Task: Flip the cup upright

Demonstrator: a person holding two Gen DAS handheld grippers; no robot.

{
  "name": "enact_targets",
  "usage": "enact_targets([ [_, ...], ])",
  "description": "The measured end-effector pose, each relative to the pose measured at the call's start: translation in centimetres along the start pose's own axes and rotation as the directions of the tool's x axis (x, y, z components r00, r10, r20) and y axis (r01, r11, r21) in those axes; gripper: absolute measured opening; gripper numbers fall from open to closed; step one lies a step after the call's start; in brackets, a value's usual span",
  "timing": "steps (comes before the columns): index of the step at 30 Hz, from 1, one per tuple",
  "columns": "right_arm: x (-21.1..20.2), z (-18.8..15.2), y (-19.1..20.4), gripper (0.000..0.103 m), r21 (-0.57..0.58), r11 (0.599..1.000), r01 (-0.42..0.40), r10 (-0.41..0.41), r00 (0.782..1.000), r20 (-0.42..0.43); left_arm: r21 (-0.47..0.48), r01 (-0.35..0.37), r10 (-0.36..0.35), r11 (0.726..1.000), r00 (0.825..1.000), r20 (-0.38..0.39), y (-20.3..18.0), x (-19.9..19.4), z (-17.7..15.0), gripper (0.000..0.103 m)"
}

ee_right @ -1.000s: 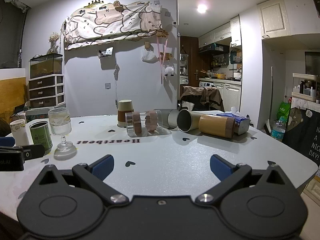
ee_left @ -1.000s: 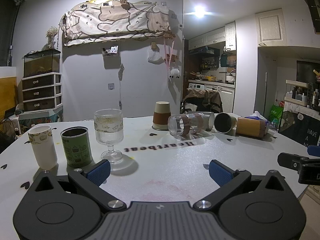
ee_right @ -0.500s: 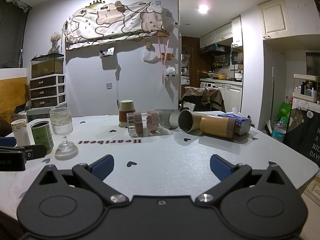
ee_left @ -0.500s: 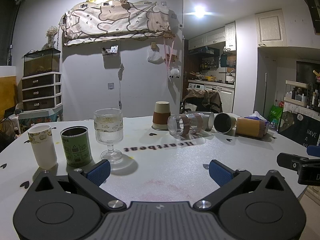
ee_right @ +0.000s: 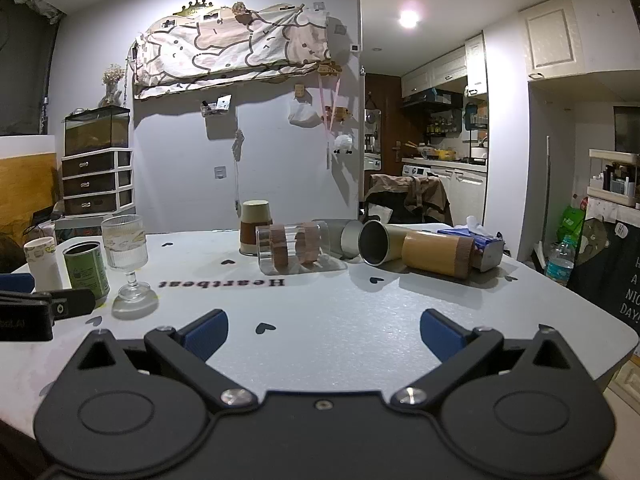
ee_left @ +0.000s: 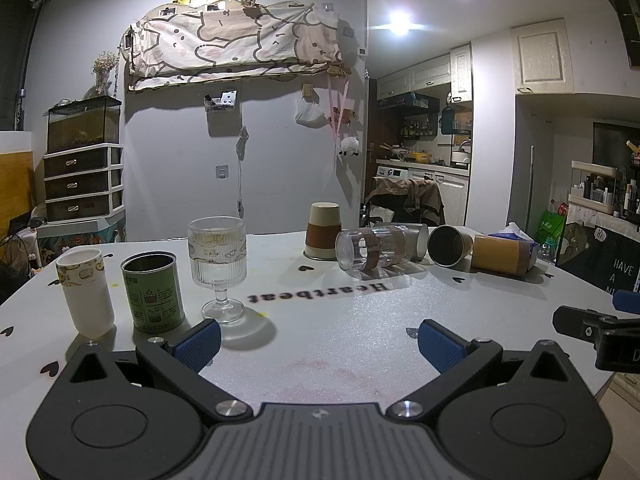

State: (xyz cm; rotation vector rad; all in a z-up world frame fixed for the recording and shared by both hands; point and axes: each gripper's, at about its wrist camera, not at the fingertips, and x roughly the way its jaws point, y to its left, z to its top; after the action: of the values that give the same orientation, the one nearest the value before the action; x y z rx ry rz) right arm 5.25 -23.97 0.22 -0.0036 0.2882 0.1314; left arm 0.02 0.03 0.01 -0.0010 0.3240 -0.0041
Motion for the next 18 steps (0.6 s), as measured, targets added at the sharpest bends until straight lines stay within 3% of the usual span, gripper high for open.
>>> enact_targets([
  [18,0.7,0.0,1.3,0.103,-0.008,1.000,-0.005,0.005,1.000,0.004,0.000,-0.002,0.002,1.000,1.000,-0.001,-0.6,0.1,-0.5,0.103],
])
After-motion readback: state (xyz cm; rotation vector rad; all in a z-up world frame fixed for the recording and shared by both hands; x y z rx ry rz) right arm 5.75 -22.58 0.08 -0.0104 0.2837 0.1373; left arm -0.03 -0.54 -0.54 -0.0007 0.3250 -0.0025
